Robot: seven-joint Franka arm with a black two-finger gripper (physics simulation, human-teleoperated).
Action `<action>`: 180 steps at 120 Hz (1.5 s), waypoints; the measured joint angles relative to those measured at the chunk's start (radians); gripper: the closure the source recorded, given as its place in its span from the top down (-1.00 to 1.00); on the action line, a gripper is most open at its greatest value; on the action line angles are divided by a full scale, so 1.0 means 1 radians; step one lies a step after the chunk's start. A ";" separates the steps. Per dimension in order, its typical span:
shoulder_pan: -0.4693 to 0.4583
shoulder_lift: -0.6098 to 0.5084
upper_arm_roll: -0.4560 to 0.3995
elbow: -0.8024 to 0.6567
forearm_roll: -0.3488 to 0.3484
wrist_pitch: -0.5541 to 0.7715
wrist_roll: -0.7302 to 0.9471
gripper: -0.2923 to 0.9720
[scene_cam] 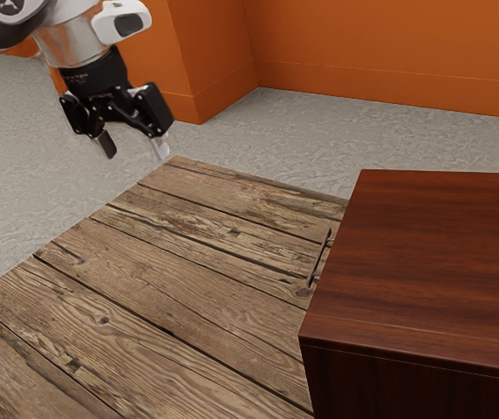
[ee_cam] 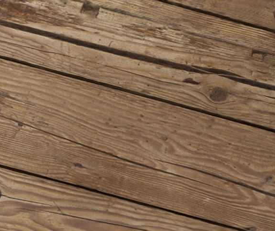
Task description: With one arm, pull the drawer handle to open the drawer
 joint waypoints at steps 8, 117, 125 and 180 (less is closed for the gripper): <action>-0.005 0.048 -0.007 0.002 -0.061 0.022 -0.007 0.54; -0.095 0.084 -0.005 -0.324 -0.399 0.356 -0.040 0.43; -0.097 0.080 -0.004 -0.335 -0.407 0.373 -0.033 0.35; -0.119 0.106 -0.012 -0.363 -0.451 0.470 -0.002 0.09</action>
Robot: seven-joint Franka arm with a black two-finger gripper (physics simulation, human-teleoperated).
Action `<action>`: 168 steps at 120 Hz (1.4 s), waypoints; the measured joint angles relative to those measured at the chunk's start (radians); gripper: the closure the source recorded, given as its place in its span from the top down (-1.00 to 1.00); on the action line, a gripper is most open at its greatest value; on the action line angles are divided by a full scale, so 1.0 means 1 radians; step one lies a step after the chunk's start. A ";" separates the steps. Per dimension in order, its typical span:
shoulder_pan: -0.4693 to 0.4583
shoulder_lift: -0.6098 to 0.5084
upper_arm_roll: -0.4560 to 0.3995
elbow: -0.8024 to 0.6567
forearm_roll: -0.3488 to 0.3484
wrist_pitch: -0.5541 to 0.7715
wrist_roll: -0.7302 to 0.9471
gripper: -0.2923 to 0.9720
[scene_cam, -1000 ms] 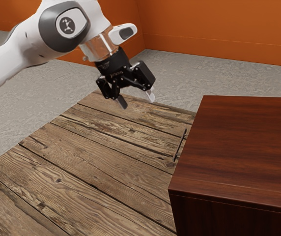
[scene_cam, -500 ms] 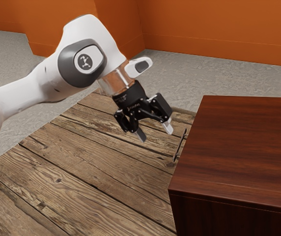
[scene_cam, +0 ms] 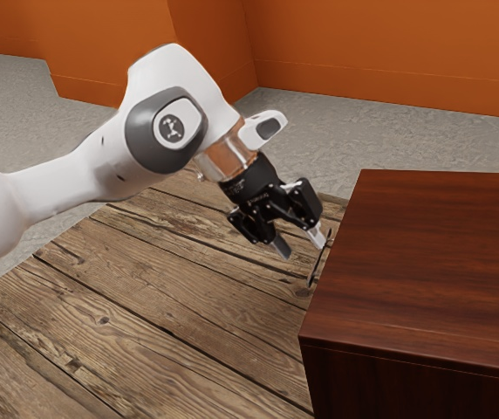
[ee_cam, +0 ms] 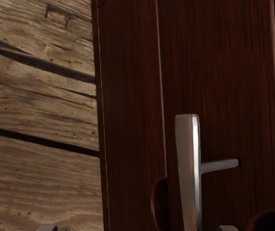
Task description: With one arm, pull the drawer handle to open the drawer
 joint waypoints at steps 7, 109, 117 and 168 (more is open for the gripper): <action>-0.002 0.001 0.000 -0.008 -0.002 0.009 0.002 0.09; -0.013 -0.002 0.001 -0.063 -0.012 0.068 0.020 0.06; -0.012 -0.008 0.005 -0.073 -0.011 0.069 0.020 0.06; 0.008 -0.073 0.031 -0.154 -0.002 0.076 0.024 0.05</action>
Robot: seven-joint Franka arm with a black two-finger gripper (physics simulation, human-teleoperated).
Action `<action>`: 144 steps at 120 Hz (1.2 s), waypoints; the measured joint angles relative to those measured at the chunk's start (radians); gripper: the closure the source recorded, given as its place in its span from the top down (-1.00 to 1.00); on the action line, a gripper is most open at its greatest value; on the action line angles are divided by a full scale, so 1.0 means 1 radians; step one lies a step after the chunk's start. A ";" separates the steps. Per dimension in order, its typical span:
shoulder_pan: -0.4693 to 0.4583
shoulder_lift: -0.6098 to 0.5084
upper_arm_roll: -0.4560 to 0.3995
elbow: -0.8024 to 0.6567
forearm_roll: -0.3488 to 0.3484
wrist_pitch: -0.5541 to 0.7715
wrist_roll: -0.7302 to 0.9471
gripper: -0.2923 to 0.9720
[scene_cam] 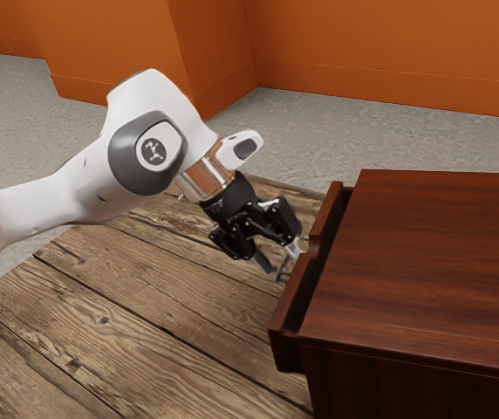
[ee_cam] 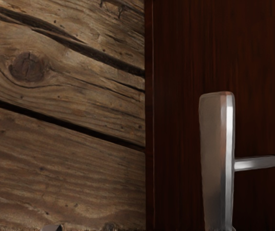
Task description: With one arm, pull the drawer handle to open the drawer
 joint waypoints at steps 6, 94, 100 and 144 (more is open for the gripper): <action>-0.003 -0.011 0.006 -0.015 0.001 0.003 0.001 0.05; -0.065 -0.073 0.095 -0.084 0.020 0.012 0.009 0.06; -0.066 -0.073 0.096 -0.084 0.020 0.012 0.009 0.06; -0.078 -0.089 0.151 -0.108 0.023 0.011 0.012 0.06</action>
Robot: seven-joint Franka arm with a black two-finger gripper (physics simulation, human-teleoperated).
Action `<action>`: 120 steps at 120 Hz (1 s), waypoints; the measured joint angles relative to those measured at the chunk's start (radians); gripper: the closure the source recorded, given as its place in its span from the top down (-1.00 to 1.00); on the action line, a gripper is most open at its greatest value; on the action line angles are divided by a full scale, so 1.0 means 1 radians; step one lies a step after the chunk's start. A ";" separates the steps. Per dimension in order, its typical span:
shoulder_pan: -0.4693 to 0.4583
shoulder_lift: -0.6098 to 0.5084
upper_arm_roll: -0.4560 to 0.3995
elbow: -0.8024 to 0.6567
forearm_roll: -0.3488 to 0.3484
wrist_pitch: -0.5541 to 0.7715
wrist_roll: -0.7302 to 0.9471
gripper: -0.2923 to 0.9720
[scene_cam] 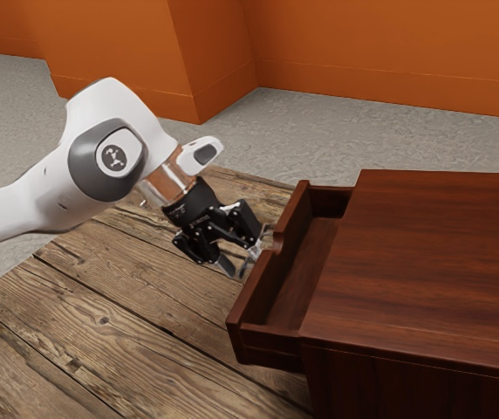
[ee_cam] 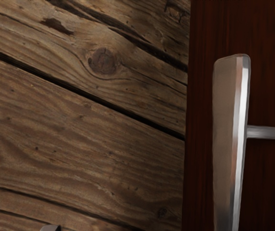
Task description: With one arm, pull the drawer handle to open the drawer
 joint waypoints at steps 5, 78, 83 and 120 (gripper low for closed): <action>0.008 0.000 0.002 -0.002 0.000 0.000 0.000 0.06; 0.066 -0.057 0.060 -0.056 0.028 0.000 0.004 0.06; 0.066 -0.061 0.062 -0.058 0.030 0.000 0.004 0.06; 0.060 -0.076 0.093 -0.073 0.040 0.000 0.004 0.07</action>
